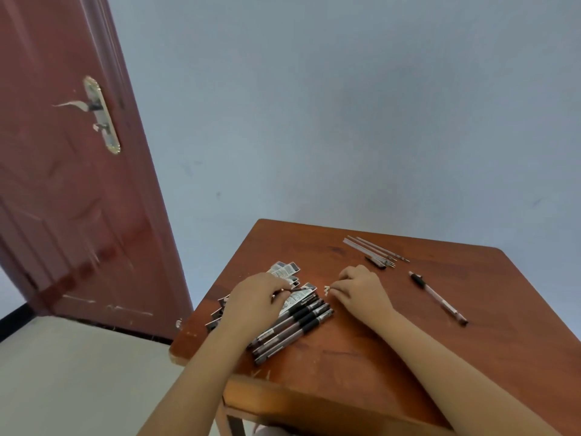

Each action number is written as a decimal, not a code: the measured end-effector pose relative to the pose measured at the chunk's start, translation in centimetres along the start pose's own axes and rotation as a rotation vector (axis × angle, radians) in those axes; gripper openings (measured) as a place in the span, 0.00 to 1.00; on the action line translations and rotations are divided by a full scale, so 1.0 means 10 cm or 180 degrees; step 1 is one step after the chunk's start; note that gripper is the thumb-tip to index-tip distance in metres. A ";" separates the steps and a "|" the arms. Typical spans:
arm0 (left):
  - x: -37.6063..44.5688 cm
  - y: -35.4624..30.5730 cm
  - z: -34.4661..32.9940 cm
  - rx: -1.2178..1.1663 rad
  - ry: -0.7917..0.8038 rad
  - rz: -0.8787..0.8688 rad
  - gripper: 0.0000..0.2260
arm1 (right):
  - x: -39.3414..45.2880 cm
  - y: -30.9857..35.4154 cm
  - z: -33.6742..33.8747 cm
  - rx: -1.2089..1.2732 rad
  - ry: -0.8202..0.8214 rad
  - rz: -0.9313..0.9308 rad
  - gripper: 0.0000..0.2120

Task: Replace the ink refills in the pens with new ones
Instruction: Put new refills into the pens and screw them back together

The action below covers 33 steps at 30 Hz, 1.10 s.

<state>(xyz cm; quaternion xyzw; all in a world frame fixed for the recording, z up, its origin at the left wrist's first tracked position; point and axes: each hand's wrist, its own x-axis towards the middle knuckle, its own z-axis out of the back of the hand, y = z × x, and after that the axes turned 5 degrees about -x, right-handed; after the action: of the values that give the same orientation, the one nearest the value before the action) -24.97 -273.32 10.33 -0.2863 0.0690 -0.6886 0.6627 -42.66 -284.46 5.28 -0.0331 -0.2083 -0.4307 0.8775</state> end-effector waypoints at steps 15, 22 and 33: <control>0.10 -0.05 -0.17 -0.0098 -0.0124 -0.0245 0.12 | -0.06 0.04 0.00 -0.0351 -0.0132 -0.0115 0.04; 0.27 -0.32 -0.48 -0.0153 0.0045 -0.0402 0.13 | -0.40 -0.68 0.31 -0.0701 -0.0628 -0.0620 0.06; 0.77 -0.87 -0.99 -0.0294 0.0099 -0.0213 0.12 | -0.47 -1.23 0.36 -0.0513 0.0147 -0.1343 0.16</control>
<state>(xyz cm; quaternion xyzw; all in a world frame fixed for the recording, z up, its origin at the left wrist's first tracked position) -37.06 -282.46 8.62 -0.3080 0.1015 -0.7108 0.6242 -55.86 -287.81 5.22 -0.0488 -0.1553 -0.6205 0.7671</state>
